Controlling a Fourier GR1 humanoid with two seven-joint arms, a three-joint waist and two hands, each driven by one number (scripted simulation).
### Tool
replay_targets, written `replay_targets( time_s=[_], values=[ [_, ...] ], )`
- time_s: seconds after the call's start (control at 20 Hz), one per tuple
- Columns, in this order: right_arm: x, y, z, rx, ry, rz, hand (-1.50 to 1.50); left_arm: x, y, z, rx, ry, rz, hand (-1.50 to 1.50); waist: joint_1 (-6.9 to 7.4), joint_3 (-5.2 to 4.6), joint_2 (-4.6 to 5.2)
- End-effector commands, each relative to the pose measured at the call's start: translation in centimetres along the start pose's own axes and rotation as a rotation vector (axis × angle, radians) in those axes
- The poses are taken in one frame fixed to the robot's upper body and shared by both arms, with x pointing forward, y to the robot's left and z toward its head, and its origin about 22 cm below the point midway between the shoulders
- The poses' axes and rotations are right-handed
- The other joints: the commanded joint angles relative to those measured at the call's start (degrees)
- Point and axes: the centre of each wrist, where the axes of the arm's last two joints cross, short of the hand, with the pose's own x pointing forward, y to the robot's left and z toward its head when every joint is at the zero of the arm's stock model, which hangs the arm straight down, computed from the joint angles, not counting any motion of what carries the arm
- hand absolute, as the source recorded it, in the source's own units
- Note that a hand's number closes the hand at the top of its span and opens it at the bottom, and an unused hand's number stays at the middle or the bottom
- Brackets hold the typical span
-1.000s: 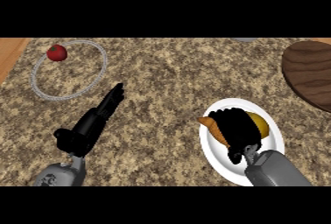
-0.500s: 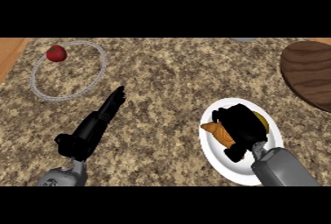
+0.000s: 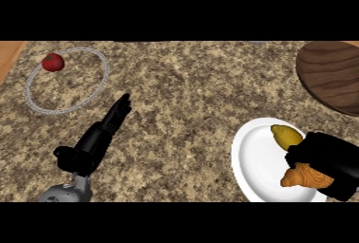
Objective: Pick the croissant from the plate and place it in the bowl
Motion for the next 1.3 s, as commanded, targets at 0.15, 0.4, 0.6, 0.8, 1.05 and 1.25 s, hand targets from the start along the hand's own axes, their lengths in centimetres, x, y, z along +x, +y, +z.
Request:
replay_targets(
  time_s=[0.15, 0.4, 0.6, 0.8, 1.05, 1.25],
  values=[
    [-6.1, -0.7, 10.1, -0.317, -0.013, 0.024, 1.50, 0.1, 0.5, -0.2, -0.018, 0.002, 0.013, 0.00, 0.39, -0.05, 0.15],
    [-8.0, -4.8, 13.7, -0.586, -0.109, -0.194, 1.50, 0.5, -0.6, -0.6, -0.007, -0.008, -0.001, 0.00, 0.45, -0.19, -0.09],
    [-9.9, -5.0, 16.4, -0.686, -0.082, -0.380, 1.50, 1.0, -0.4, -1.7, -0.038, 0.004, 0.006, 0.00, 1.61, -0.16, 0.39],
    [-12.0, -6.3, 18.4, -0.700, 0.027, -0.444, 1.50, 0.5, -1.4, -0.8, -0.058, -0.020, -0.016, 0.00, 3.34, -0.15, 0.50],
    [-14.2, -6.4, 14.0, -0.670, 0.131, -0.301, 1.50, 0.6, -0.7, -0.7, -0.055, -0.016, -0.009, 0.00, 3.68, -0.15, 0.55],
    [-15.8, -8.3, 12.3, -0.806, 0.206, -0.221, 1.50, -0.4, -0.4, -0.8, -0.077, -0.021, -0.001, 0.00, 4.49, -0.14, 0.80]
  ],
)
